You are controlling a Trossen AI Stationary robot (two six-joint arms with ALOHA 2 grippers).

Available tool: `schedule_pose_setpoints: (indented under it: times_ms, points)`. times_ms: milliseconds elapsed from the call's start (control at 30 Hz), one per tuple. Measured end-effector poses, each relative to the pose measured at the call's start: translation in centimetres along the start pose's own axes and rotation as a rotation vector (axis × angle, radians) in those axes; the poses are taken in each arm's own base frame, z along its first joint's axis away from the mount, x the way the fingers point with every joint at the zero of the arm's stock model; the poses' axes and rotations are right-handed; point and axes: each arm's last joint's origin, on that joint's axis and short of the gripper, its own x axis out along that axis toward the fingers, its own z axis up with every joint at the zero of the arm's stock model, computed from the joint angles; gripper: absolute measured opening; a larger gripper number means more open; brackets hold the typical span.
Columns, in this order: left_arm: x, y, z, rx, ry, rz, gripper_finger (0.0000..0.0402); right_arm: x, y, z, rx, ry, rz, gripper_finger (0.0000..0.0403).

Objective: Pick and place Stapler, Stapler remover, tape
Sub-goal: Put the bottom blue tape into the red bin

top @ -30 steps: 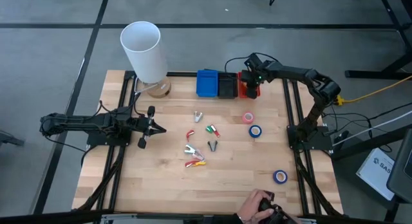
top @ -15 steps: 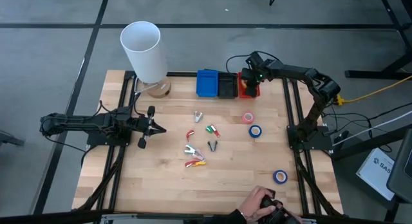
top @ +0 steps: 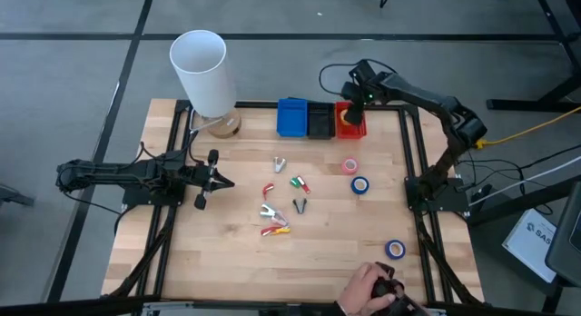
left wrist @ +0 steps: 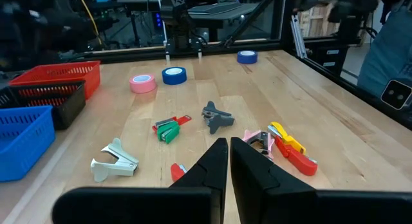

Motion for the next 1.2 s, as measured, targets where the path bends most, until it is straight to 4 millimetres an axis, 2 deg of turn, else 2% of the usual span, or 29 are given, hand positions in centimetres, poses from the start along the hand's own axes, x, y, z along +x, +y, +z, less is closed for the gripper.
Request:
schedule_pose_setpoints:
  times_ms: [167,367,700,967,1200]
  points:
    - [0.0,0.0,0.0,0.000,0.000,0.000,0.0016,-3.0,1.5,0.8,0.020,-0.103,0.059,0.0180]
    - [0.0,0.0,0.0,0.000,0.000,0.000,0.0015,-6.3,5.3,1.5,-0.087,-0.167,0.150,0.0194]
    - [0.0,0.0,0.0,0.000,0.000,0.000,0.0015,-8.8,13.9,1.5,-0.272,-0.075,0.321,0.0187]
    - [0.0,0.0,0.0,0.000,-0.001,0.000,0.0016,-10.8,21.1,0.8,-0.226,-0.017,0.427,0.0186]
    - [0.0,0.0,0.0,0.000,0.000,0.000,0.0015,-12.6,25.8,-0.6,-0.352,-0.023,0.476,0.0186]
